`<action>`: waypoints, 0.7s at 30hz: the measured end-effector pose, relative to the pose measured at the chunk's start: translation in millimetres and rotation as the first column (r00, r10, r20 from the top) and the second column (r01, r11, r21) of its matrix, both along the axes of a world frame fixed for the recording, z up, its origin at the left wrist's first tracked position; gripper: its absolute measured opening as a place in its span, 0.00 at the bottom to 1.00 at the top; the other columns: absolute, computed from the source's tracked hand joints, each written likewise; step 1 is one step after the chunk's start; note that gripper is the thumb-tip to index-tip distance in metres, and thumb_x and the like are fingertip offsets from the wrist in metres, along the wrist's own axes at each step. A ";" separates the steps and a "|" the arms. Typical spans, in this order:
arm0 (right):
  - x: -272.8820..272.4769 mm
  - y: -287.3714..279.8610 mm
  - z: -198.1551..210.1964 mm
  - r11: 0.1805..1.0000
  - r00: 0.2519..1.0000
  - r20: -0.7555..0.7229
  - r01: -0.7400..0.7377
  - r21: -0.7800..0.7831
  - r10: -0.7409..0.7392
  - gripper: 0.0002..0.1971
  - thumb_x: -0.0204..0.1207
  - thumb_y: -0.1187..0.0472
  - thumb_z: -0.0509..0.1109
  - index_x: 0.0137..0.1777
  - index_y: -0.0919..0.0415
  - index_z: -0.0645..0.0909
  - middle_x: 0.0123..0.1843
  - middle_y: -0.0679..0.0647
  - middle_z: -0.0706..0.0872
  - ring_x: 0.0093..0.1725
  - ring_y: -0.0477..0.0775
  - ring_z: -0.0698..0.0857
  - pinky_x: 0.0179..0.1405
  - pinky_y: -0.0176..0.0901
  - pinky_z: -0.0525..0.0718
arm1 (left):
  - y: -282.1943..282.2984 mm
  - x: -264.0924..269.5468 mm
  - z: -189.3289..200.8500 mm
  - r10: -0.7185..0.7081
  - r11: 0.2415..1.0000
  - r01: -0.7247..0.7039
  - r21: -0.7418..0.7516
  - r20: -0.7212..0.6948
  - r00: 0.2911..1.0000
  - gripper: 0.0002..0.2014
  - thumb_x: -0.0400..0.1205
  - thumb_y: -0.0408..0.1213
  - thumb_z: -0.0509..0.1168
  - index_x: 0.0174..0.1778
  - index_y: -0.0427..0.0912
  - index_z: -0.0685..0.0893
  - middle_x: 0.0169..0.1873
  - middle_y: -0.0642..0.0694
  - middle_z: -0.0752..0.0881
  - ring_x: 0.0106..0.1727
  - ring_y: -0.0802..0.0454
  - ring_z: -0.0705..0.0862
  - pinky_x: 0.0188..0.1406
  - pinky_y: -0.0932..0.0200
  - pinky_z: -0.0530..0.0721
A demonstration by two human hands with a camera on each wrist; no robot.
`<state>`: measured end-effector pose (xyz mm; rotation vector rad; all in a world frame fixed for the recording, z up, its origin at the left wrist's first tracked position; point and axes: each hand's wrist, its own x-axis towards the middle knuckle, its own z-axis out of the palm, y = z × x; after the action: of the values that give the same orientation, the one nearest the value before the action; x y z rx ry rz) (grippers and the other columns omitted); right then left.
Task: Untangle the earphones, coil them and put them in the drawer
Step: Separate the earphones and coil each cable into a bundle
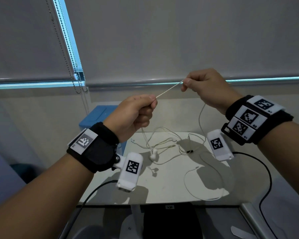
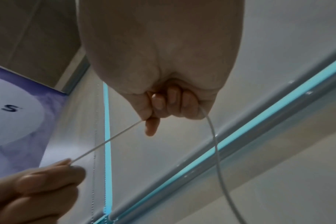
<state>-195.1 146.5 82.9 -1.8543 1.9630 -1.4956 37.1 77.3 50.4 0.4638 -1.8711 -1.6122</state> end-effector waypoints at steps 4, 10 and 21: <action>-14.6 -3.1 -17.3 0.993 0.991 0.062 0.114 0.014 -0.115 0.14 0.84 0.55 0.69 0.38 0.55 0.90 0.34 0.58 0.77 0.37 0.54 0.74 0.42 0.46 0.72 | 3.6 0.7 -7.6 -0.015 0.998 0.016 0.062 -0.013 1.000 0.21 0.92 0.41 0.57 0.31 0.44 0.72 0.26 0.50 0.58 0.25 0.55 0.55 0.26 0.56 0.53; -10.5 5.7 -50.9 0.969 0.998 -0.023 0.058 0.239 -0.054 0.11 0.87 0.57 0.67 0.47 0.54 0.91 0.46 0.47 0.88 0.42 0.42 0.80 0.41 0.40 0.75 | 1.6 0.3 -11.8 0.009 0.990 0.020 0.140 -0.198 0.980 0.16 0.93 0.38 0.54 0.47 0.39 0.84 0.23 0.54 0.60 0.22 0.59 0.56 0.21 0.62 0.54; 28.0 23.2 -68.5 0.785 0.934 -0.038 -0.276 0.555 0.355 0.13 0.87 0.55 0.67 0.44 0.53 0.91 0.27 0.36 0.78 0.30 0.37 0.75 0.39 0.35 0.73 | -4.9 5.7 -19.4 0.175 0.969 -0.101 0.223 -0.338 0.925 0.19 0.92 0.28 0.53 0.80 0.32 0.71 0.48 0.38 0.93 0.39 0.54 0.90 0.34 0.66 0.87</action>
<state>-167.0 169.7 14.4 -1.9198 1.7507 -0.6325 42.8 72.4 31.0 0.3521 -1.3840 -1.6703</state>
